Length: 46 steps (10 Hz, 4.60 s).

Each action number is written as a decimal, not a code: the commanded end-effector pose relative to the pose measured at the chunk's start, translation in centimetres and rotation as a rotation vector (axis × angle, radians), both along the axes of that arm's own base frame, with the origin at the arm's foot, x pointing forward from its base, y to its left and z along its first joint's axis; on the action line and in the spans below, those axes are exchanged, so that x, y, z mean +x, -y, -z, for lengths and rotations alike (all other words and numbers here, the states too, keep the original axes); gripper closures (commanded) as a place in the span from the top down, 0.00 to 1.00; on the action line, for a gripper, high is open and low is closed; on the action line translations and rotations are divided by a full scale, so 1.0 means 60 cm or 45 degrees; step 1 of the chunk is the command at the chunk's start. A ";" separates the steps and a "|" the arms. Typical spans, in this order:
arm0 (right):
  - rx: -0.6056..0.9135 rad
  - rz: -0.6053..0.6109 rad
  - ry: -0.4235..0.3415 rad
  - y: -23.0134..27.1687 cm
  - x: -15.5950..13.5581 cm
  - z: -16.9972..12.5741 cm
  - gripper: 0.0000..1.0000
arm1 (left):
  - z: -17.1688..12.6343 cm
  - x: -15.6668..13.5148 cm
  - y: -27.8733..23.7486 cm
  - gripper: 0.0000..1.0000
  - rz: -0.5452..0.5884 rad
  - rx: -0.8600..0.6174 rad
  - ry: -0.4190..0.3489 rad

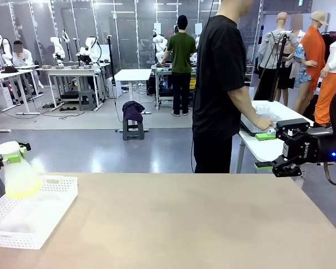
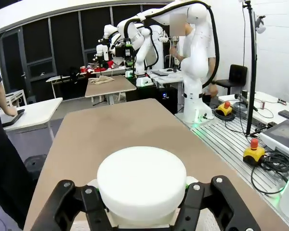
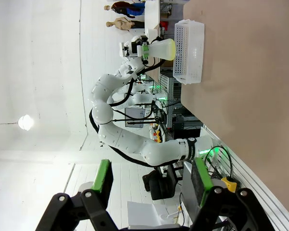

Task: Prepare the solutions needed for the experiment.
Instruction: When the human places the Big flask in the center of the table, pick up the Big flask and place it in the left Organizing basket.

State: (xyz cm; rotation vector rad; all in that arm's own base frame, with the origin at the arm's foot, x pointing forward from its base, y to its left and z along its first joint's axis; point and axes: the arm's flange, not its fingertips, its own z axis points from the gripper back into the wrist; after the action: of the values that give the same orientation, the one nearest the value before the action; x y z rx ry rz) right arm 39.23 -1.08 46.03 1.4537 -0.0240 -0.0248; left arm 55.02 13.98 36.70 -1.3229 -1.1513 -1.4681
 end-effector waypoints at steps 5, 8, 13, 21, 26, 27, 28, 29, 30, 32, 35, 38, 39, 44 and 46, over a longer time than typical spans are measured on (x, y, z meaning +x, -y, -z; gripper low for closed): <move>0.015 0.001 0.013 0.001 0.000 -0.004 0.83 | 0.075 0.045 -0.001 0.00 0.049 0.036 -0.049; 0.015 0.001 0.013 0.001 0.000 -0.004 0.83 | 0.113 0.063 0.009 0.00 0.092 0.031 -0.088; 0.015 0.001 0.013 0.001 0.000 -0.004 0.83 | 0.148 0.072 0.022 0.00 0.067 0.084 -0.110; 0.015 0.001 0.013 0.001 0.000 -0.004 0.83 | 0.156 0.063 0.008 0.83 0.096 0.164 -0.121; 0.015 0.001 0.013 0.001 0.000 -0.004 0.83 | 0.140 0.061 -0.016 1.00 0.019 0.152 -0.117; 0.015 0.001 0.013 0.001 0.000 -0.004 0.83 | 0.139 0.064 -0.014 1.00 -0.011 0.136 -0.132; 0.015 0.001 0.013 0.001 0.000 -0.004 0.83 | 0.138 0.065 -0.016 1.00 -0.041 0.103 -0.150; 0.015 0.001 0.013 0.001 0.000 -0.004 0.83 | 0.151 0.055 -0.021 1.00 0.037 0.138 -0.110; 0.015 0.001 0.013 0.001 0.000 -0.004 0.83 | 0.151 0.055 -0.021 1.00 0.037 0.138 -0.110; 0.015 0.001 0.013 0.001 0.000 -0.004 0.83 | 0.151 0.055 -0.021 1.00 0.037 0.138 -0.110; 0.015 0.001 0.013 0.001 0.000 -0.004 0.83 | 0.151 0.055 -0.021 1.00 0.037 0.138 -0.110; 0.015 0.001 0.013 0.001 0.000 -0.004 0.83 | 0.132 0.060 -0.051 1.00 -0.015 0.139 -0.091; 0.015 0.001 0.013 0.001 0.000 -0.004 0.83 | 0.119 0.059 -0.083 1.00 -0.058 0.154 -0.086; 0.015 0.001 0.013 0.001 0.000 -0.004 0.83 | 0.084 0.013 -0.159 1.00 -0.160 0.203 -0.498; 0.015 0.001 0.013 0.001 0.000 -0.004 0.83 | 0.044 -0.053 -0.162 1.00 -0.105 0.268 -0.729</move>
State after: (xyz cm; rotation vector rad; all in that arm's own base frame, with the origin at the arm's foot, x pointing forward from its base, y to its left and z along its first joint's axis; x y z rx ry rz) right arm 39.23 -1.07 46.02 1.4537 -0.0236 -0.0249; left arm 54.11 24.54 32.01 -1.3716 -0.7391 -1.0876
